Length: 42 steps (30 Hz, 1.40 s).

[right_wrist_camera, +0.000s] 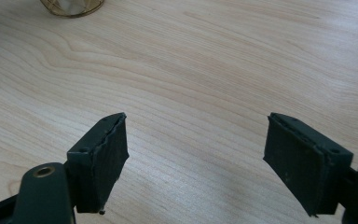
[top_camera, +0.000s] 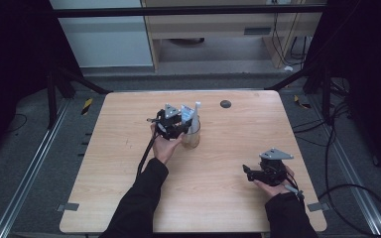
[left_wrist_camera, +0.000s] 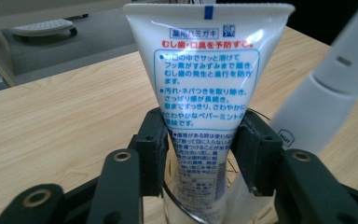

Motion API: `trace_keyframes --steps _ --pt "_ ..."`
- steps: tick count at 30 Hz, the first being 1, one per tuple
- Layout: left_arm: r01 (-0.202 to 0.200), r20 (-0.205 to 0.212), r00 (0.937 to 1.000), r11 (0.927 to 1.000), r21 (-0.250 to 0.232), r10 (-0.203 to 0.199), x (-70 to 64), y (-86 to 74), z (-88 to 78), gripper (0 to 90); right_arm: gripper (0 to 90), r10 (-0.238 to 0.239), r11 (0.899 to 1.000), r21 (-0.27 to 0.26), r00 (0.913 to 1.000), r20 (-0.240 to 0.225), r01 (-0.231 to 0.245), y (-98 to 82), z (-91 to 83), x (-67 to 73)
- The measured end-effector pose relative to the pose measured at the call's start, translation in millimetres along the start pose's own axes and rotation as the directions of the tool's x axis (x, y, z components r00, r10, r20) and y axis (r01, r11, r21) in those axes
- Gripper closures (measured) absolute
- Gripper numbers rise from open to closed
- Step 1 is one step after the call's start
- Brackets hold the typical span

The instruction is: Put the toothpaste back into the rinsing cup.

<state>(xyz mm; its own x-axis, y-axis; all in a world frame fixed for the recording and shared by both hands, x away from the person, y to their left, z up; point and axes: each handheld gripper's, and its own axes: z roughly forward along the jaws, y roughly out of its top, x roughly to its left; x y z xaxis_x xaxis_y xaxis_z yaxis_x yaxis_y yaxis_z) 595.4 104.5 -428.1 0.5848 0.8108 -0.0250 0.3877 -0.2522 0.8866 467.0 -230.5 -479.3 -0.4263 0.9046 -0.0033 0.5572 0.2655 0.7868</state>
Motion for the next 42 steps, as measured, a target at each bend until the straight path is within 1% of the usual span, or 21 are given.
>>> trace_keyframes --steps 2,4,5,7,10,12,14,17,18,19,21,23,28,30,32,33,37,40,42 --pt "-0.017 0.008 0.9998 0.9998 0.003 0.017 -0.5 -1.6 -2.3 51.7 21.3 0.002 1.0 0.0 1.0 0.001 -0.002 -0.1 0.0 0.0" --pt "-0.032 0.002 0.9995 0.9995 0.0 0.032 -1.4 -3.1 -5.5 49.6 21.3 -0.001 1.0 -0.002 1.0 0.003 0.001 -0.2 0.0 -0.3" --pt "-0.024 0.006 0.9997 0.9997 -0.003 0.024 -0.8 -3.6 -7.4 46.3 21.3 -0.001 1.0 -0.001 1.0 0.003 0.001 -0.2 -0.1 -0.3" --pt "-0.013 0.014 0.9998 0.9999 -0.007 0.013 0.6 -4.7 -10.4 44.9 21.3 0.001 1.0 0.0 1.0 0.003 -0.001 -0.2 -0.1 -0.2" --pt "-0.02 0.011 0.9997 0.9996 -0.021 0.02 0.5 -6.6 -17.8 44.8 21.3 -0.001 1.0 -0.001 1.0 0.003 0.001 -0.2 -0.2 -0.1" --pt "-0.035 0.006 0.9993 0.9991 -0.022 0.036 -0.6 -6.3 -23.6 44.5 21.2 0.001 1.0 0.0 1.0 0.004 -0.001 -0.3 -0.3 -0.2" --pt "-0.054 0.017 0.9984 0.9982 -0.026 0.055 -2.2 -5.6 -30.6 42.9 21.2 -0.001 1.0 0.001 1.0 0.006 0.001 -0.6 -0.3 -0.5" --pt "-0.097 0.019 0.9951 0.9952 -0.013 0.097 -4.6 -6.4 -44.2 40.8 20.9 0.003 1.0 0.006 1.0 0.006 -0.003 -2.0 -0.7 -0.9" --pt "-0.099 0.023 0.9948 0.9951 -0.012 0.099 -4.5 -7.1 -47.7 40.1 20.9 0.001 1.0 0.009 1.0 0.01 -0.001 -2.6 -0.8 -1.1" --pt "-0.096 0.032 0.9948 0.9953 -0.014 0.097 -3.9 -8.7 -52.7 39.6 20.8 -0.001 1.0 0.009 0.9999 0.012 0.001 -2.8 -0.9 -1.4" --pt "-0.093 0.036 0.995 0.9955 -0.015 0.094 -1.7 -12.7 -62.0 38.7 20.6 0.0 1.0 0.01 0.9999 0.016 0.0 -3.2 -1.5 -2.6" --pt "-0.094 0.032 0.9951 0.9956 -0.003 0.094 1.8 -16.5 -71.1 37.7 20.5 0.005 1.0 0.006 0.9999 0.016 -0.005 -3.5 -2.4 -3.4" --pt "-0.075 0.034 0.9967 0.997 0.02 0.074 13.1 -30.2 -93.9 35.9 20.2 0.013 1.0 0.014 0.9997 0.022 -0.014 -5.2 -2.8 -4.5" --pt "-0.074 0.022 0.9971 0.9968 0.029 0.073 16.8 -36.8 -101.9 35.4 19.9 0.004 1.0 0.014 0.9997 0.025 -0.005 -5.6 -2.7 -5.4" --pt "-0.068 0.018 0.9976 0.9969 0.04 0.068 20.6 -43.9 -109.2 35.2 19.5 0.008 1.0 0.016 0.9997 0.024 -0.009 -5.9 -2.6 -5.6" --pt "-0.064 0.013 0.9979 0.9965 0.054 0.063 23.1 -49.3 -114.1 35.0 19.4 0.01 1.0 0.016 0.9997 0.024 -0.011 -6.0 -2.8 -5.5" --pt "-0.058 -0.01 0.9982 0.9958 0.071 0.059 28.0 -62.7 -124.6 33.0 18.7 0.011 1.0 0.02 0.9996 0.027 -0.012 -6.8 -3.2 -6.3" --pt "-0.052 -0.035 0.9978 0.9941 0.096 0.056 32.0 -76.0 -132.2 31.9 18.1 0.013 1.0 0.02 0.9995 0.029 -0.014 -7.0 -3.4 -7.4" --pt "-0.035 -0.042 0.9983 0.9929 0.113 0.04 35.6 -87.5 -136.5 31.7 17.6 0.017 1.0 0.022 0.9994 0.031 -0.018 -7.4 -3.4 -7.9"
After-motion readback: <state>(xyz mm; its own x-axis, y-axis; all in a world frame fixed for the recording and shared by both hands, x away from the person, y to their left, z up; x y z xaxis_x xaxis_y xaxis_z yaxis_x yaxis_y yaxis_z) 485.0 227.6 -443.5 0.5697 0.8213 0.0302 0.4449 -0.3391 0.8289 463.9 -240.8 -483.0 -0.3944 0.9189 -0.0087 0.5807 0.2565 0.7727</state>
